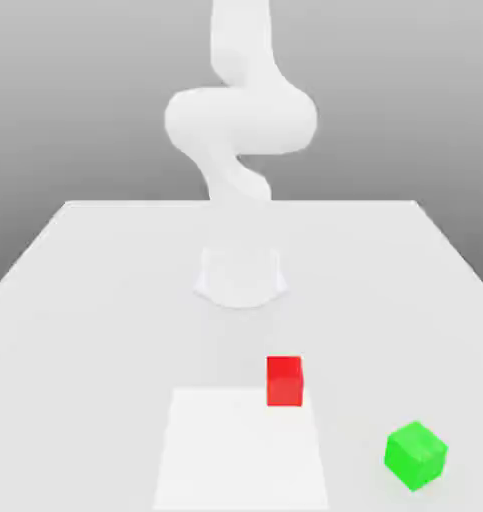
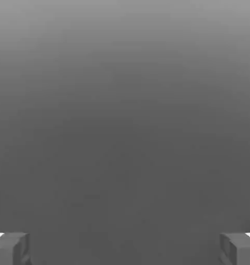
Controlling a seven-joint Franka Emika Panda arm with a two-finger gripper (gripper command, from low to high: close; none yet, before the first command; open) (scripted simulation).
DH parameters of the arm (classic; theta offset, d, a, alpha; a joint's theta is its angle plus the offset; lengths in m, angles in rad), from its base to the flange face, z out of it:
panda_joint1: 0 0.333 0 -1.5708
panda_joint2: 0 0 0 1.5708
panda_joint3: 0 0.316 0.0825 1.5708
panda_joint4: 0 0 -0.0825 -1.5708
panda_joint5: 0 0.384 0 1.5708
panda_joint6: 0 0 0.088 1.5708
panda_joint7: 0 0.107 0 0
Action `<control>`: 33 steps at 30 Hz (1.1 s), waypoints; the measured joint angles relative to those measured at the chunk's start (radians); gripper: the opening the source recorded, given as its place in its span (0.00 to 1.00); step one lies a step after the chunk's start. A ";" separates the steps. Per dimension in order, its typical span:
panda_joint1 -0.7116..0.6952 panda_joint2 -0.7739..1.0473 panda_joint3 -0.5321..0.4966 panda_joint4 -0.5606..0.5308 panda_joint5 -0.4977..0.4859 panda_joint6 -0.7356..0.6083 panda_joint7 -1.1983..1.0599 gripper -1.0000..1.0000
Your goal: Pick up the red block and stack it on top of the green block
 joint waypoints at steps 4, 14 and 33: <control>0.020 0.112 0.005 -0.130 0.029 0.094 0.013 0.50; 0.071 0.405 0.073 -0.474 0.058 0.339 0.087 0.50; 0.148 0.905 0.025 -0.565 -0.074 0.748 0.231 0.00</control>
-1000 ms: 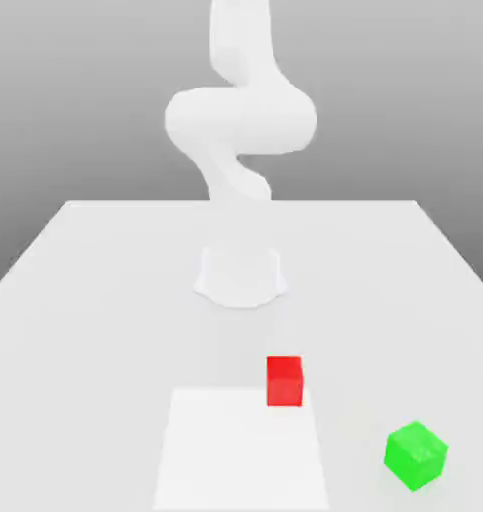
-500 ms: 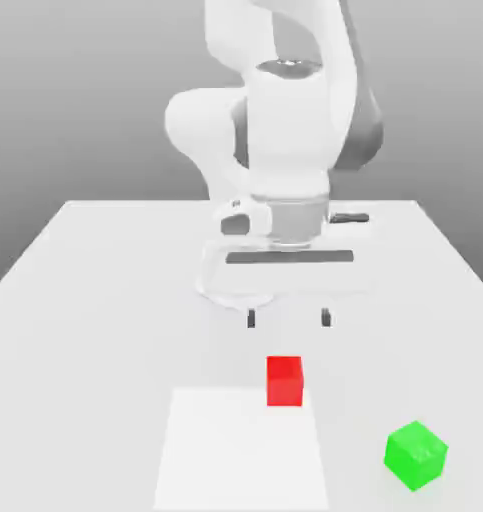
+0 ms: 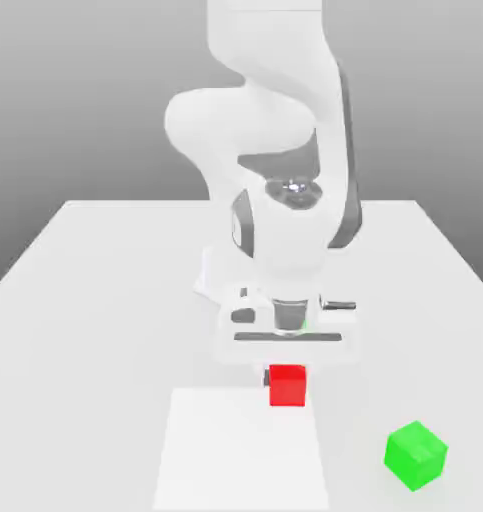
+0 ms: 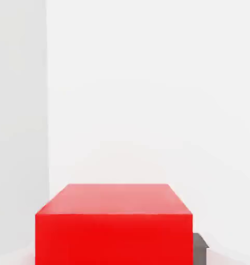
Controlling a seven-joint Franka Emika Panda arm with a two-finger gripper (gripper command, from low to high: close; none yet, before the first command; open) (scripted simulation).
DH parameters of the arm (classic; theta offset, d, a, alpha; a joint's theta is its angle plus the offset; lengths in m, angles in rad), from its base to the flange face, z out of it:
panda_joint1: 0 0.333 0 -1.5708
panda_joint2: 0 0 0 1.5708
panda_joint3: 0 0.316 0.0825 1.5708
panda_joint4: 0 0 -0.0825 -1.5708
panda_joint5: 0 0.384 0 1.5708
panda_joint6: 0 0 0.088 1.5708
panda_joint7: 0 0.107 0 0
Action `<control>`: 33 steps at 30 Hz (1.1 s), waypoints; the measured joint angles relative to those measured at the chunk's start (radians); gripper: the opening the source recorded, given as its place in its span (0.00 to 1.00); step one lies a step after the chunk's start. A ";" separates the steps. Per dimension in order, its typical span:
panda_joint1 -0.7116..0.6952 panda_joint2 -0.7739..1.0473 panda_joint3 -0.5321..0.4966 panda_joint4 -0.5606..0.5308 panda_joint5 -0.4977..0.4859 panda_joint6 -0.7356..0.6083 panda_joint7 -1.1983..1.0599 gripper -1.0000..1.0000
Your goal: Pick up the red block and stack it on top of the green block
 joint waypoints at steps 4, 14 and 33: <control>-0.017 -0.113 0.032 -0.013 0.056 -0.099 -0.044 0.00; 0.008 -0.254 0.045 0.063 0.010 -0.316 -0.156 0.00; 0.140 0.101 0.131 0.482 -0.039 -0.388 -0.688 0.00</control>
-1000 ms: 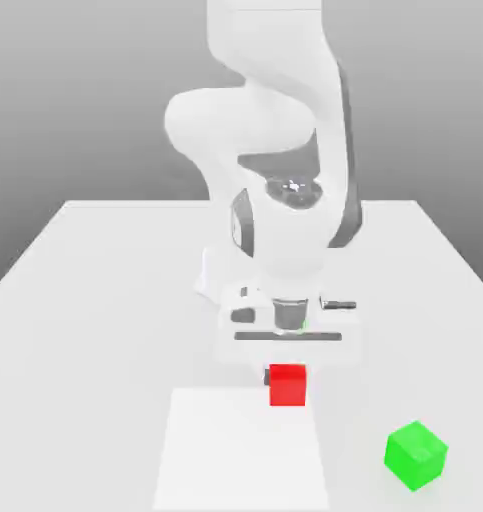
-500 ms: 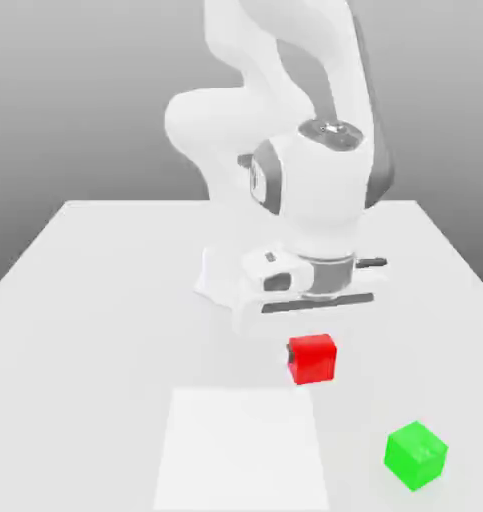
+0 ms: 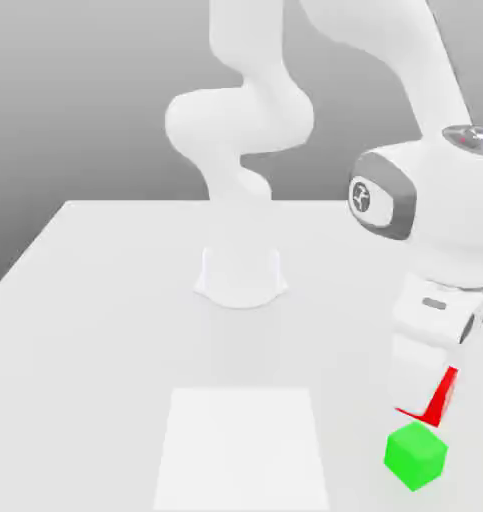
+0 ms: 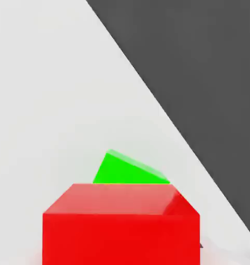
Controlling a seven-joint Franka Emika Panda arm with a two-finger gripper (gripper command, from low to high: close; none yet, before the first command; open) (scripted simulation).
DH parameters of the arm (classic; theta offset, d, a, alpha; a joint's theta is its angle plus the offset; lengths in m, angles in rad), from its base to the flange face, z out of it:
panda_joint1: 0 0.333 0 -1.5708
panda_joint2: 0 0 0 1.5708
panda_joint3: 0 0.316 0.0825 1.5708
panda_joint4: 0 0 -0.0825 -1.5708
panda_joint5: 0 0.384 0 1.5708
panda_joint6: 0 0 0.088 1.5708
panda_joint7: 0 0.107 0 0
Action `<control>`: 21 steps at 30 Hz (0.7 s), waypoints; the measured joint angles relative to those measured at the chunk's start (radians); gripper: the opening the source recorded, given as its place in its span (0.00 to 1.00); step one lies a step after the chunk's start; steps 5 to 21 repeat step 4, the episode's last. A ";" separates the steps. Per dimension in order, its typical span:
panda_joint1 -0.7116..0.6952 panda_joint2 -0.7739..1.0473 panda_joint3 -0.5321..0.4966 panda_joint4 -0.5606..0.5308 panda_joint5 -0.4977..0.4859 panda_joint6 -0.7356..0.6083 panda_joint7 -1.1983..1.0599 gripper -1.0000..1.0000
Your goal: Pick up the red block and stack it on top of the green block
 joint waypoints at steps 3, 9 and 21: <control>0.006 0.024 -0.008 0.002 -0.007 0.022 0.005 1.00; 0.006 0.024 -0.008 0.002 -0.007 0.022 0.005 1.00; 0.006 0.024 -0.008 0.002 -0.007 0.022 0.005 1.00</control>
